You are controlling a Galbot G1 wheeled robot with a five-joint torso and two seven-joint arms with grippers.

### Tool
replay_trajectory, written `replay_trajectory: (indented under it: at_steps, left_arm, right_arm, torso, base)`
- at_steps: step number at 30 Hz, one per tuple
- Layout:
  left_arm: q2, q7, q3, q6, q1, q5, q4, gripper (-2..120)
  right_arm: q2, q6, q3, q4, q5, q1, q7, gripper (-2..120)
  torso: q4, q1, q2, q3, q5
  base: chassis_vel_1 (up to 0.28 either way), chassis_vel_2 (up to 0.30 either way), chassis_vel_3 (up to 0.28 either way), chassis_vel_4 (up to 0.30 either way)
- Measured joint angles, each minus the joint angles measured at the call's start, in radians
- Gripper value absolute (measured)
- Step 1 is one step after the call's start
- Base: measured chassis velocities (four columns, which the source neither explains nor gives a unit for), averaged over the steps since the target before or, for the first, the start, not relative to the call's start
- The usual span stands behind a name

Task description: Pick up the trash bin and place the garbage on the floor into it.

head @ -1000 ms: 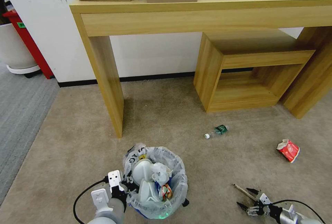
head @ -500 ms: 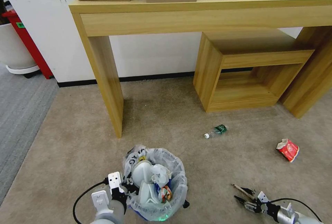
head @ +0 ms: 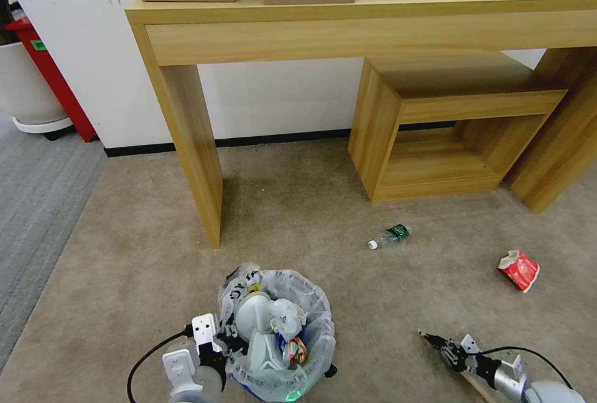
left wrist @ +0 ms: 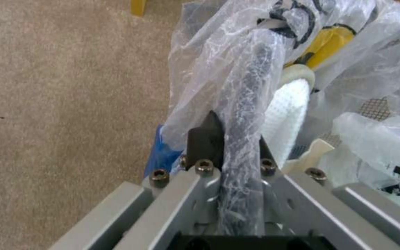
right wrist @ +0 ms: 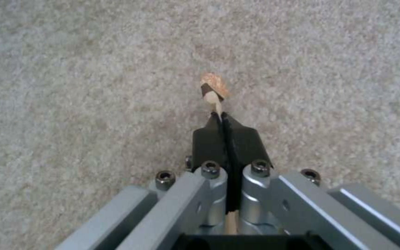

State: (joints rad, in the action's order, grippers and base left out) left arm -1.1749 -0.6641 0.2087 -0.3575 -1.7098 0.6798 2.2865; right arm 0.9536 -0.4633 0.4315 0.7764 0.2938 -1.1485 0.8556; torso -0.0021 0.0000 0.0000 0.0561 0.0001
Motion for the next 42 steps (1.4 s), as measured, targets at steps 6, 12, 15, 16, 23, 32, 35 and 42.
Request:
replay_trajectory:
  at_steps: [6,12,15,16,23,32,35,42]
  left_arm:
    - [0.004,0.000,-0.002,0.001,0.006,0.003,0.000,0]
    - [0.005,-0.001,-0.008,0.001,0.011,0.004,-0.003,0]
    - [0.005,-0.001,-0.010,0.001,0.012,0.006,-0.004,0]
    - [0.006,-0.001,-0.010,0.001,0.013,0.007,-0.004,0]
    - [0.013,-0.006,-0.007,0.001,0.022,0.028,0.004,0]
    - [0.026,-0.019,0.032,0.000,0.030,0.078,0.041,0]
    - [0.030,-0.022,0.049,-0.001,0.036,0.096,0.053,0]
    - [0.036,-0.019,0.066,-0.002,0.046,0.116,0.072,0]
  right_arm:
    - [-0.008,0.004,-0.002,0.010,0.017,-0.001,-0.002,0]
    - [-0.013,0.007,-0.004,0.025,0.040,-0.003,-0.008,0]
    - [-0.018,0.012,-0.001,0.057,0.072,-0.010,-0.005,0]
    - [-0.023,0.016,0.002,0.077,0.089,-0.015,-0.003,0]
    - [-0.090,0.083,0.060,0.351,0.275,-0.077,0.012,0]
    - [-0.186,0.171,0.111,0.713,0.549,-0.105,0.030,0]
    - [-0.215,0.202,0.096,0.811,0.608,-0.096,0.024,0]
    - [-0.262,0.248,0.049,0.955,0.696,-0.065,0.014,0]
  torso:
    - [0.0000,0.000,0.000,0.000,0.0000]
    - [-0.0001,0.000,0.000,0.000,-0.0001]
    - [-0.0001,0.000,0.000,0.000,0.0000]
    - [-0.0002,0.000,0.000,0.000,0.0001]
    - [-0.0003,0.000,0.000,0.000,-0.0001]
    - [-0.0001,0.000,0.000,0.000,-0.0003]
    - [-0.0001,0.000,0.000,0.000,-0.0001]
    - [0.0000,0.000,0.000,0.000,-0.0002]
  base:
    - [0.000,0.000,0.000,0.000]
    - [0.000,0.000,0.000,0.000]
    - [0.000,0.000,0.000,0.000]
    - [0.000,0.000,0.000,0.000]
    - [0.000,0.000,0.000,0.000]
    - [0.000,0.000,0.000,0.000]
    - [0.000,0.000,0.000,0.000]
    - [0.000,0.000,0.000,0.000]
